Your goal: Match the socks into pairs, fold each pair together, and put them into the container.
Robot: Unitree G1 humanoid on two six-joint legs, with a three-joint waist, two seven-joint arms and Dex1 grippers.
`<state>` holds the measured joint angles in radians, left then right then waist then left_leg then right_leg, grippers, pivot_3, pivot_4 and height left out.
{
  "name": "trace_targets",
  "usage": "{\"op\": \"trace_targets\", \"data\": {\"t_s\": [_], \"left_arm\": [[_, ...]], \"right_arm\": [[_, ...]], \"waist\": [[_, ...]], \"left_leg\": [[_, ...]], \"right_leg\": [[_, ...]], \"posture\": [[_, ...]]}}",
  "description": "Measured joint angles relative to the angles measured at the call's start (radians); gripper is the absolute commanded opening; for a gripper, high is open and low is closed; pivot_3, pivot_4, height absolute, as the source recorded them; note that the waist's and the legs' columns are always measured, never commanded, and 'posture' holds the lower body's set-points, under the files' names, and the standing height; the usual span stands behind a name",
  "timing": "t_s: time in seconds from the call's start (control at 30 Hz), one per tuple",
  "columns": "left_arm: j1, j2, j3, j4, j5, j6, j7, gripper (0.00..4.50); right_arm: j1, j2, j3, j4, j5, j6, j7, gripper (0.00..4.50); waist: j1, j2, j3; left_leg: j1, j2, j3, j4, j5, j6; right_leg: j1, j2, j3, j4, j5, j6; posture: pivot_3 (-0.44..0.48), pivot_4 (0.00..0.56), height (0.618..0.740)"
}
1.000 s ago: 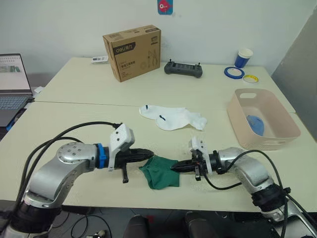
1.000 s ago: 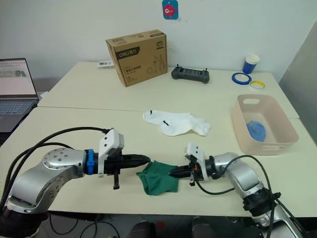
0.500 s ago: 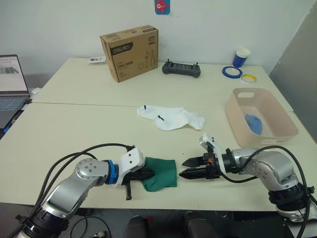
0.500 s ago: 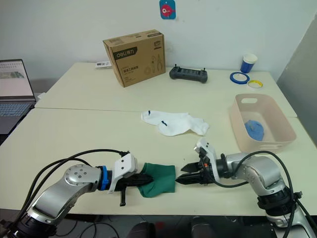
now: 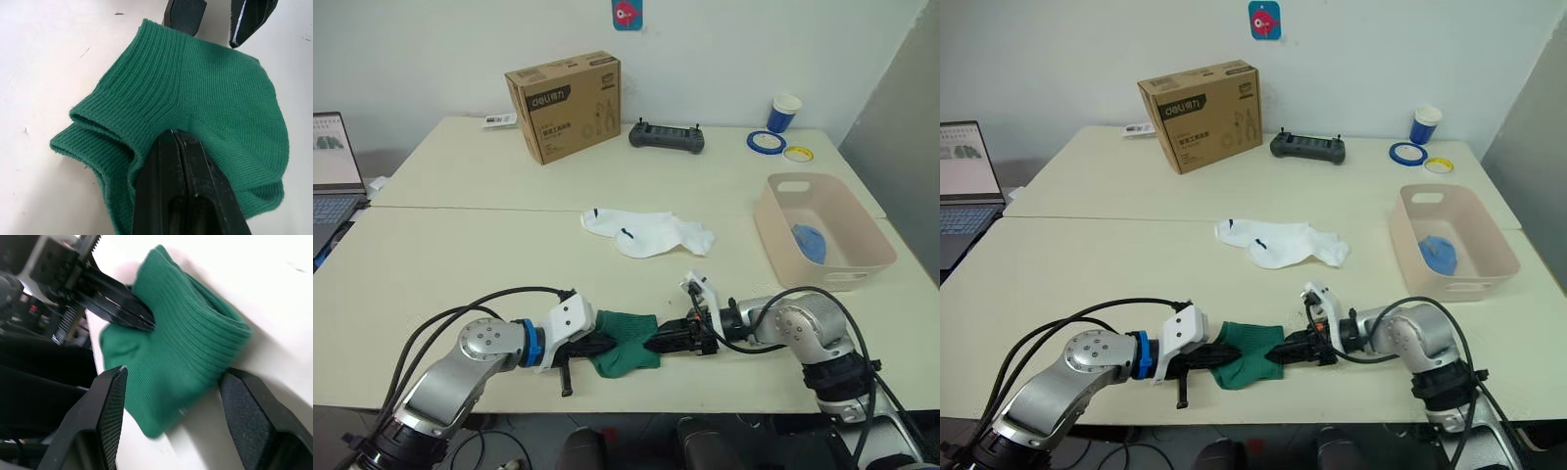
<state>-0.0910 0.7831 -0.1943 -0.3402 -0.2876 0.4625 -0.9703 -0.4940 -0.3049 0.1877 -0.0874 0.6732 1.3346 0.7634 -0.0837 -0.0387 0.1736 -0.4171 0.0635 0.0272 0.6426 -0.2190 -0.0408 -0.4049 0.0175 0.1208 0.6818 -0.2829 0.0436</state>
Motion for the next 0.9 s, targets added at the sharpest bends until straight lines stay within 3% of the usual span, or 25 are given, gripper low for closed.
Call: {"op": "trace_targets", "data": {"t_s": [0.2, 0.3, 0.5, 0.53, 0.6, 0.73, 0.9], "left_arm": [[0.008, -0.017, 0.011, -0.011, -0.014, 0.029, 0.013, 0.00], [0.020, -0.020, 0.024, -0.017, -0.025, 0.041, 0.019, 0.00], [0.022, -0.020, 0.031, -0.022, -0.033, 0.051, 0.017, 0.00], [0.022, -0.019, 0.034, -0.021, -0.034, 0.051, 0.017, 0.00], [0.024, -0.020, 0.049, -0.020, -0.050, 0.054, 0.017, 0.00], [0.027, -0.024, 0.135, -0.032, -0.133, 0.080, 0.009, 0.87], [-0.020, -0.015, 0.338, -0.122, -0.430, 0.271, 0.004, 2.53]], "right_arm": [[-0.019, 0.039, 0.003, 0.028, 0.015, 0.014, -0.011, 3.08], [-0.020, 0.044, 0.004, 0.044, 0.014, 0.006, -0.025, 2.48], [-0.021, 0.046, -0.002, 0.050, 0.018, 0.003, -0.037, 0.25], [-0.025, 0.048, -0.003, 0.049, 0.018, 0.001, -0.036, 0.05], [-0.024, 0.050, -0.003, 0.049, 0.017, -0.011, -0.039, 0.05], [-0.019, 0.027, -0.004, 0.037, 0.015, -0.049, -0.030, 0.00], [-0.009, -0.070, -0.020, -0.059, 0.016, -0.153, 0.028, 0.00]], "waist": [[0.001, 0.000, 0.000], [0.000, 0.000, 0.000], [0.000, 0.000, 0.000], [-0.001, 0.000, 0.000], [-0.002, 0.000, 0.000], [-0.001, 0.000, 0.001], [0.000, 0.000, 0.001]], "left_leg": [[-0.001, -0.001, 0.001, 0.000, 0.000, 0.000], [-0.001, 0.000, 0.000, 0.000, 0.000, 0.000], [-0.001, 0.000, 0.000, -0.001, 0.000, 0.000], [-0.001, 0.000, 0.000, -0.001, 0.000, 0.000], [-0.001, 0.000, 0.000, -0.001, 0.000, 0.000], [-0.002, 0.000, 0.000, -0.001, 0.000, 0.000], [-0.005, 0.000, -0.001, -0.001, 0.000, 0.000]], "right_leg": [[0.000, -0.001, 0.000, -0.001, 0.000, 0.000], [0.000, 0.000, 0.000, -0.001, 0.000, 0.000], [0.000, 0.000, 0.000, -0.001, 0.000, 0.000], [0.000, 0.000, 0.000, -0.001, 0.000, 0.000], [0.000, 0.000, 0.000, -0.001, 0.000, 0.000], [-0.001, 0.000, 0.000, -0.001, 0.000, 0.000], [-0.003, 0.000, -0.002, -0.002, 0.001, 0.007]], "posture": [[0.000, 0.150, 0.740], [0.000, 0.150, 0.740], [0.000, 0.150, 0.740], [0.000, 0.150, 0.740], [0.000, 0.150, 0.740], [0.000, 0.150, 0.740], [0.000, 0.150, 0.740]]}}
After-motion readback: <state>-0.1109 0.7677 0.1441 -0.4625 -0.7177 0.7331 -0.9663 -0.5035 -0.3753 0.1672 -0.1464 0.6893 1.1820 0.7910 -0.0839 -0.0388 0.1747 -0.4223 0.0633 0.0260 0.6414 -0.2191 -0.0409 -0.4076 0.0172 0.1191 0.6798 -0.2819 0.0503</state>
